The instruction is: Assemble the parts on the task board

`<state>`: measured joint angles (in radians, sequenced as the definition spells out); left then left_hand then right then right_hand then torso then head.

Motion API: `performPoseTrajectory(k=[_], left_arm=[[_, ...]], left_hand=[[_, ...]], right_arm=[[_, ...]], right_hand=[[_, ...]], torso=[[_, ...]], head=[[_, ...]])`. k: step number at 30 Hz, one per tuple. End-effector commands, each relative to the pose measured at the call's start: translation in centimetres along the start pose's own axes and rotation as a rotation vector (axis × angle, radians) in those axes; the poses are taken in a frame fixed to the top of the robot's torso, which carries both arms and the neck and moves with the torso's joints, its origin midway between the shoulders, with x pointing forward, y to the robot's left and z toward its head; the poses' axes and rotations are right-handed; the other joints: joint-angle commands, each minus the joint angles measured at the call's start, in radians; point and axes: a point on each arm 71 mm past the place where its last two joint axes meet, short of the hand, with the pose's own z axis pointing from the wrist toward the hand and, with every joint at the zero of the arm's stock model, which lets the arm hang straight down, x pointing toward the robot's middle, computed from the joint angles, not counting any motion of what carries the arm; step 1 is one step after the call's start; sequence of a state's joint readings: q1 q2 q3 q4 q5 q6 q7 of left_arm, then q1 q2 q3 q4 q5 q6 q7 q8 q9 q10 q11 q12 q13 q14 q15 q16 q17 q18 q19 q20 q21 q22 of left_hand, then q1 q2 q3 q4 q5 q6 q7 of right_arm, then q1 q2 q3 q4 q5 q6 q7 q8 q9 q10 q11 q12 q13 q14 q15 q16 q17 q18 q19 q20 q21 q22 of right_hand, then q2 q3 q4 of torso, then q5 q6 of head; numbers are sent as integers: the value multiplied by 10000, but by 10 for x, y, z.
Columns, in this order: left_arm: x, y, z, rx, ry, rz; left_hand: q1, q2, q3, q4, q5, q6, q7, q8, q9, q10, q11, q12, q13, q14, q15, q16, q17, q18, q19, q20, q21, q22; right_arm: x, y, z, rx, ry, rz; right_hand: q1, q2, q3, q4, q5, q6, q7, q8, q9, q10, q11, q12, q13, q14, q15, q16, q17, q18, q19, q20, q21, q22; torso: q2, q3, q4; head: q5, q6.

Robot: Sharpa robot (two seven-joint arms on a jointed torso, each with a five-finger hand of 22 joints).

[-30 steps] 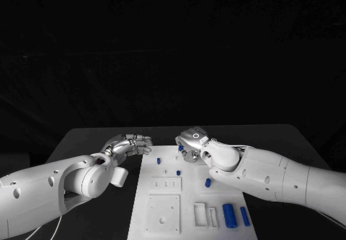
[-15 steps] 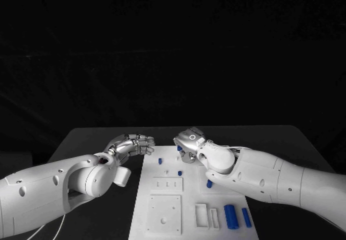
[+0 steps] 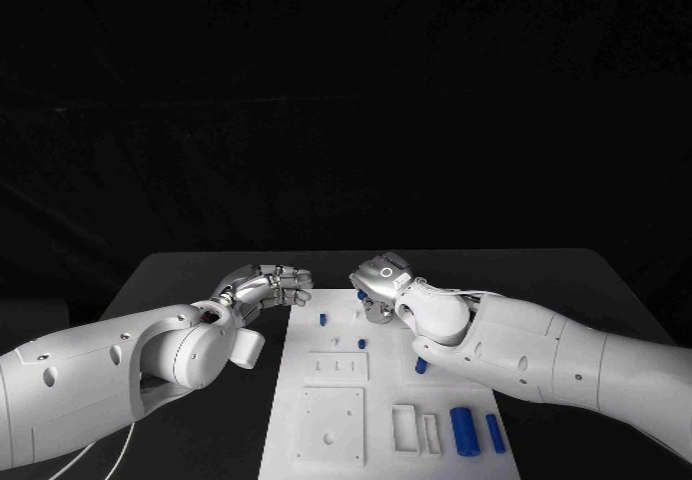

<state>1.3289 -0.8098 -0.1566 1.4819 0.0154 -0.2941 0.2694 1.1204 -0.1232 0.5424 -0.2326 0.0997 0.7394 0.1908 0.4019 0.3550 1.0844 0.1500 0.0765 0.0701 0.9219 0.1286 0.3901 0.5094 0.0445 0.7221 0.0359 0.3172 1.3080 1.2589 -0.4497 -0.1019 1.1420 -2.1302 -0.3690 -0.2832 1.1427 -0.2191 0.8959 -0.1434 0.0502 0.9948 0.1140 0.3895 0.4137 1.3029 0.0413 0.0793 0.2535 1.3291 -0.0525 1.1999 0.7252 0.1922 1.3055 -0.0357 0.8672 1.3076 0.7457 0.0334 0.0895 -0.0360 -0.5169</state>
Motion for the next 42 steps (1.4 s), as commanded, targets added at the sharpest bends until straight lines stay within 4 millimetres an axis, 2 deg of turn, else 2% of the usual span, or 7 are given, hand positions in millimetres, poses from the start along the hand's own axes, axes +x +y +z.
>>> performPoseTrajectory(k=[1, 11, 14, 19, 29, 34, 42], left_arm=[[3, -3, 1, 97, 143, 22], [6, -4, 3, 130, 217, 40], [6, -4, 3, 139, 224, 43], [6, -6, 3, 163, 217, 61], [8, -7, 3, 189, 257, 92], [8, -7, 4, 193, 259, 95], [8, -7, 4, 201, 261, 100]], left_hand=[[50, 0, 36, -48, 56, -73, 120, -52, -11, -12, 88, -44, -10, -7, 55, -60, -11, 27, -68, -28, 64, 224], [47, 0, 40, -56, 57, -75, 122, -56, -10, -15, 87, -49, -10, -10, 56, -62, -11, 26, -71, -27, 67, 224], [46, -1, 42, -58, 57, -75, 122, -57, -10, -14, 87, -50, -10, -10, 56, -63, -11, 26, -71, -27, 68, 224], [45, 0, 44, -63, 57, -75, 123, -58, -9, -14, 86, -52, -10, -11, 57, -64, -11, 26, -73, -26, 70, 224], [42, -2, 48, -70, 57, -75, 123, -61, -7, -13, 85, -55, -9, -12, 58, -65, -11, 25, -75, -26, 74, 225], [39, -1, 50, -72, 57, -74, 123, -62, -6, -13, 85, -56, -8, -12, 58, -66, -11, 25, -76, -25, 76, 225], [36, -2, 52, -76, 56, -74, 123, -63, -4, -12, 84, -58, -8, -13, 59, -67, -11, 24, -77, -25, 78, 224]], right_arm=[[2, -1, 0, -22, 186, -106], [5, -4, 2, 5, 354, -16], [6, -4, 2, -3, 390, -7], [7, -4, 3, -56, 475, 8], [7, -4, 5, -74, 507, 119], [6, -2, 6, -107, 440, 177], [4, -2, 7, -46, 290, 187]], right_hand=[[38, -100, 70, 7, -13, 269, -22, 34, 14, 138, 102, -43, -12, -131, -84, 47, -16, 695, -7, -76, 39, 221], [26, -112, 79, 21, -13, 264, -20, 29, 12, 138, 105, -50, -18, -133, -80, 54, -25, 695, -16, -70, 49, 220], [23, -114, 80, 23, -13, 262, -19, 27, 11, 137, 106, -53, -19, -134, -79, 56, -27, 695, -19, -69, 51, 219], [22, -108, 87, 29, -13, 258, -18, 24, 9, 135, 108, -57, -22, -136, -77, 58, -33, 695, -24, -66, 55, 218], [12, -108, 88, 38, -13, 250, -14, 18, 7, 133, 111, -64, -27, -139, -74, 63, -41, 695, -32, -62, 62, 216], [10, -108, 89, 40, -13, 246, -12, 16, 6, 131, 112, -67, -29, -140, -73, 64, -44, 695, -36, -60, 64, 216], [13, -101, 94, 41, -13, 242, -11, 13, 4, 131, 113, -70, -32, -143, -72, 66, -50, 695, -40, -59, 68, 214]], torso=[[11, 0, 7], [16, -4, 30], [11, -7, 19], [20, -4, -5], [16, -9, 0], [20, 4, -4], [21, -3, -4]], head=[[19, -18], [75, -102], [101, -127], [129, -43], [136, -122], [150, -119], [154, -128]])
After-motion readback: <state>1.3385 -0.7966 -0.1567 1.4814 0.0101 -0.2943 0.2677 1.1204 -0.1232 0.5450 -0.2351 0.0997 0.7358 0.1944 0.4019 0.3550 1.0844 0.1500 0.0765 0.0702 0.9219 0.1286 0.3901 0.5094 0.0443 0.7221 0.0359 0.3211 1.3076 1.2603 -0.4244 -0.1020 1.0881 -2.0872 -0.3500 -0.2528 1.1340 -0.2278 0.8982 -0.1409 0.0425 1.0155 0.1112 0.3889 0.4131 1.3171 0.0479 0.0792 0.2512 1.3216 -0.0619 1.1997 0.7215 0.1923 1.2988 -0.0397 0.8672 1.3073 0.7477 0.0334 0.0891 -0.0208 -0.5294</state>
